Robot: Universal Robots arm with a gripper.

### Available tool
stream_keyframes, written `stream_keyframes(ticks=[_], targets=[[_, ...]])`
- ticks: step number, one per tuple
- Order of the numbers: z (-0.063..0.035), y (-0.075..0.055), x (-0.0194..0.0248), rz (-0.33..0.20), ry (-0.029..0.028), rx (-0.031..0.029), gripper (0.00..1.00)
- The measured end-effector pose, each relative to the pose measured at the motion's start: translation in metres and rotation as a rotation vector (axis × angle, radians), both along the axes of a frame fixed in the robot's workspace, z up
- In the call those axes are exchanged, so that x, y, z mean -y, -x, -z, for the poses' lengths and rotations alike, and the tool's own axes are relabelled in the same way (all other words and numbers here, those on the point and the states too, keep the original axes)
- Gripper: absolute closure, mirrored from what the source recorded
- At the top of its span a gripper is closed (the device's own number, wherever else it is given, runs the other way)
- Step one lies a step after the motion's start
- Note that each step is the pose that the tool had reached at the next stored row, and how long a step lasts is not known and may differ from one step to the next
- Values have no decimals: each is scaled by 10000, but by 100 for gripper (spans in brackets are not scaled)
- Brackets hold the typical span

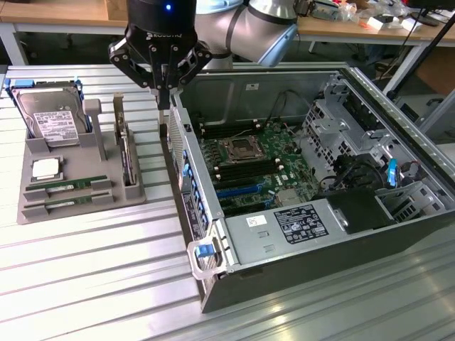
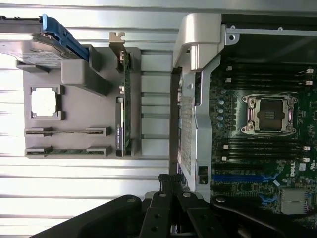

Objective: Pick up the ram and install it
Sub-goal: 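Reach for the ram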

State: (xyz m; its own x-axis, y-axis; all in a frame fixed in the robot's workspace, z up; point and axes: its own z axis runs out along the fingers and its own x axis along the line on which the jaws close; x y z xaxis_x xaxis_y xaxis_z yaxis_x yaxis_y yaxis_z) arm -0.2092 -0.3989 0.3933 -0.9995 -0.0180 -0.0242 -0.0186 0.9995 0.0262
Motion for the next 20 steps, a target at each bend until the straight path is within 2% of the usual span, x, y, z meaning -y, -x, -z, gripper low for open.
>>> stream_keyframes(ticks=[20], targets=[[0, 129, 0, 0, 0, 0, 89]])
